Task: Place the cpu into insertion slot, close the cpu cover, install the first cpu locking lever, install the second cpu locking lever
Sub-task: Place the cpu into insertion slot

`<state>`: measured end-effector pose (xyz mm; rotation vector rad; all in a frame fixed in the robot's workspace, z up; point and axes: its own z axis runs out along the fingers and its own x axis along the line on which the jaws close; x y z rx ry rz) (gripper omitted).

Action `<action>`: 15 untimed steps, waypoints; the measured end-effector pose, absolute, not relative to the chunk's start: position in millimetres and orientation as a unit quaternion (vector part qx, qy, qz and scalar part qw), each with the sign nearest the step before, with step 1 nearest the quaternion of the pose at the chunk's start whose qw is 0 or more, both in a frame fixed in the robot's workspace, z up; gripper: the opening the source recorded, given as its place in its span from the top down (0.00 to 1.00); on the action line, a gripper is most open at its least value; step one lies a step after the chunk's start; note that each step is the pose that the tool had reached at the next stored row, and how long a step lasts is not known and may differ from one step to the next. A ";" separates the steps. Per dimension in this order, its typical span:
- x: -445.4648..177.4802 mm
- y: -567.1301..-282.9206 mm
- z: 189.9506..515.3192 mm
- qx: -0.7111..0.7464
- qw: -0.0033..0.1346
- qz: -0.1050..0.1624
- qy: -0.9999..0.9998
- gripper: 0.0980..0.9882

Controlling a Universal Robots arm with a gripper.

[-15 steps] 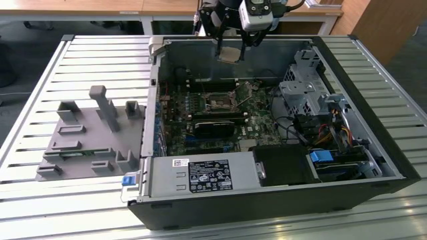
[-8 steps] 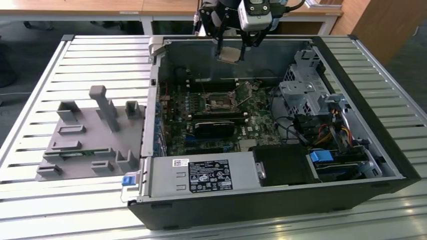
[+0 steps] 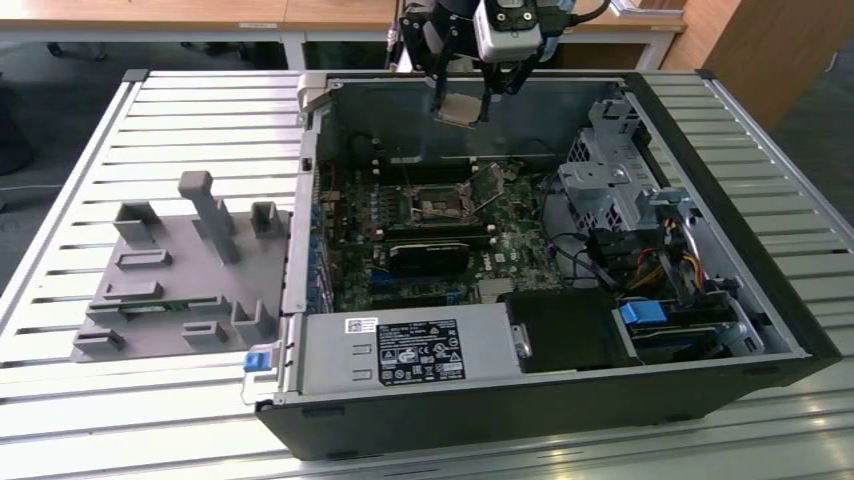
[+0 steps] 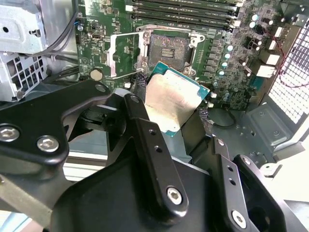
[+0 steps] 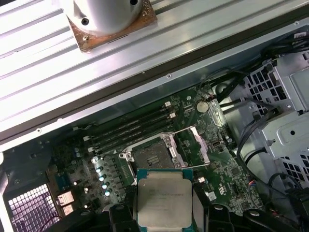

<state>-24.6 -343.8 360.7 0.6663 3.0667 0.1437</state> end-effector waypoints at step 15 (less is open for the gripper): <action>-24.6 -343.9 360.7 0.237 0.001 0.046 0.970 0.50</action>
